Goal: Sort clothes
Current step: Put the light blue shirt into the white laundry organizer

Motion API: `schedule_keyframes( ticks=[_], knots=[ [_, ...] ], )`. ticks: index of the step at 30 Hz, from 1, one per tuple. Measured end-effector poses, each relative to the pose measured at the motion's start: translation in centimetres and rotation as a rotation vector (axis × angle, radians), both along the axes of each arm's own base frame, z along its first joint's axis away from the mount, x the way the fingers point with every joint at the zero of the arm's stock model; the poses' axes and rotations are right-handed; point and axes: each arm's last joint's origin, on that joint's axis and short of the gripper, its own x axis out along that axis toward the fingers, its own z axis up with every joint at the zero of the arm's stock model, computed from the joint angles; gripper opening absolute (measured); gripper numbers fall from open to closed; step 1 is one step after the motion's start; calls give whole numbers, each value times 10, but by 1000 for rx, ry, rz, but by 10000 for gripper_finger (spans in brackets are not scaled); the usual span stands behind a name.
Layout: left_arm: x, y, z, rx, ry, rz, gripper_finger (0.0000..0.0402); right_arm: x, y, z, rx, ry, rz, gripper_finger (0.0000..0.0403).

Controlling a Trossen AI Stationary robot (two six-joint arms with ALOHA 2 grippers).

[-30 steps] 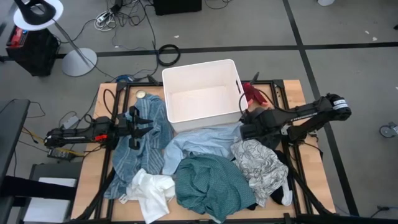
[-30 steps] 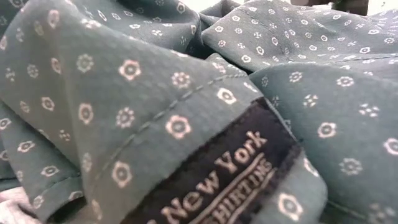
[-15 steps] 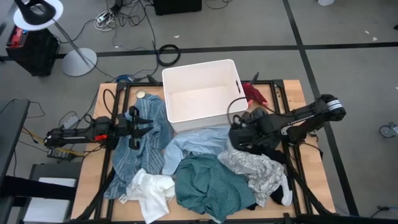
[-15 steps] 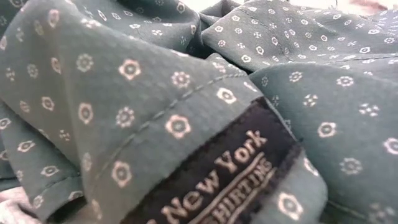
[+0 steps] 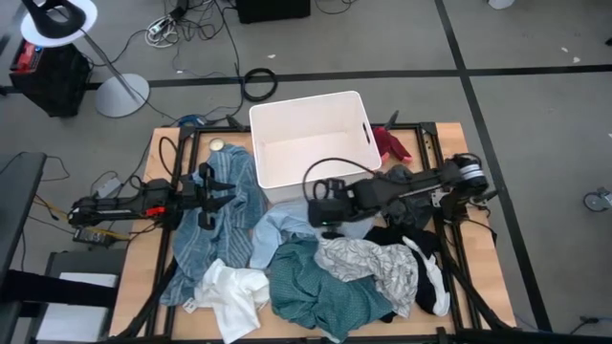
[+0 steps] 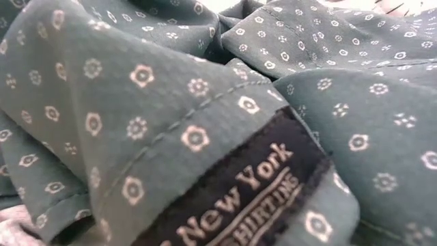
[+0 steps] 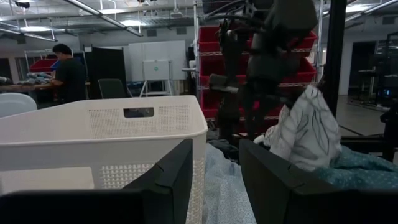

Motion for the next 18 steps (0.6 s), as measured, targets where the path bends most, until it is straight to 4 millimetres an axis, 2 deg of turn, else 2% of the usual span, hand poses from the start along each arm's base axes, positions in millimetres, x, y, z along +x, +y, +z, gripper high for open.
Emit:
schedule_keyframes(
  ticks=[5,10,18],
  knots=[
    [0,0,0,0,0,0,137,23,-15,-22,-9,5,-36,28],
    [0,0,0,0,0,0,137,35,-19,-37,14,15,-8,55],
    [0,0,0,0,0,0,137,37,-11,-25,14,-76,35,114]
  ],
)
